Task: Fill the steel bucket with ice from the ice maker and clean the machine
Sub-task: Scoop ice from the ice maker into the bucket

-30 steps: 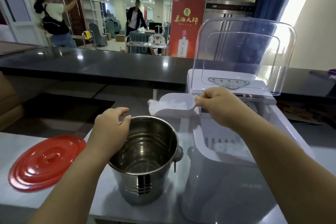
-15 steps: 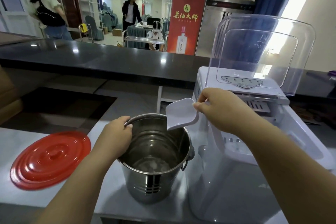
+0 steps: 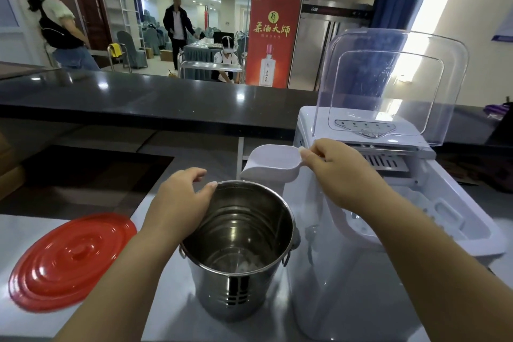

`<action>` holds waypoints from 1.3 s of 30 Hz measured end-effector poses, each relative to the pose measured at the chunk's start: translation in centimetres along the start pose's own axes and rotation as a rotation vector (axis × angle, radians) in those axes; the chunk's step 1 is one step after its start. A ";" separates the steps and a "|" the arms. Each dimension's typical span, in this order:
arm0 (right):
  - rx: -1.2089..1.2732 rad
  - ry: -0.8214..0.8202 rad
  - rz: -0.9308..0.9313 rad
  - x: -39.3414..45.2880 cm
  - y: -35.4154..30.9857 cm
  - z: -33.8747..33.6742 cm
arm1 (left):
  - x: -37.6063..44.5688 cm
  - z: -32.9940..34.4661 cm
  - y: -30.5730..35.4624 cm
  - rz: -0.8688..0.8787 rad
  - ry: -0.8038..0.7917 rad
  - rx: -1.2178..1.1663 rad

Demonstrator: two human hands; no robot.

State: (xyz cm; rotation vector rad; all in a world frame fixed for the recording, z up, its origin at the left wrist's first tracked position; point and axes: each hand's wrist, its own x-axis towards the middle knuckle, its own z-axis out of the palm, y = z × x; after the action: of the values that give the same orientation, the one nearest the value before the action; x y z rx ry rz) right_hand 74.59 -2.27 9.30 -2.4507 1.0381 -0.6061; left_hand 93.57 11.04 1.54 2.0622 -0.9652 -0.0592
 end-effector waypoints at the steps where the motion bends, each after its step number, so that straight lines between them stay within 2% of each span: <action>1: 0.030 0.023 0.010 -0.1 0.1 -0.1 | 0.1 -0.1 0.4 0.025 0.011 -0.014; 11: 0.121 0.256 0.078 -1.6 3.2 -3.1 | 0.7 1.0 6.6 0.219 0.019 -0.167; 22: 0.053 0.375 0.099 -3.3 9.6 -8.0 | -0.5 6.6 13.8 0.255 -0.214 -0.226; 27: -0.265 0.340 0.003 -3.4 11.5 -9.7 | -0.5 9.0 15.8 0.254 -0.189 -0.233; 30: -0.372 0.286 -0.077 -3.1 12.3 -10.2 | -0.4 10.1 15.9 0.246 -0.157 -0.206; 36: -0.588 0.061 -0.250 -2.0 12.9 -10.6 | -0.2 10.5 15.8 0.235 -0.162 -0.212; 39: -0.592 -0.018 -0.255 -1.5 12.3 -10.8 | -0.3 10.4 15.8 0.233 -0.173 -0.210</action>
State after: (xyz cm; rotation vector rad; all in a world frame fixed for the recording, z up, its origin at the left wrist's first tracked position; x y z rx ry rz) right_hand 60.98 -11.16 11.43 -3.1308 1.0120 -0.3858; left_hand 79.94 -1.35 5.84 1.7633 -1.2449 -0.2108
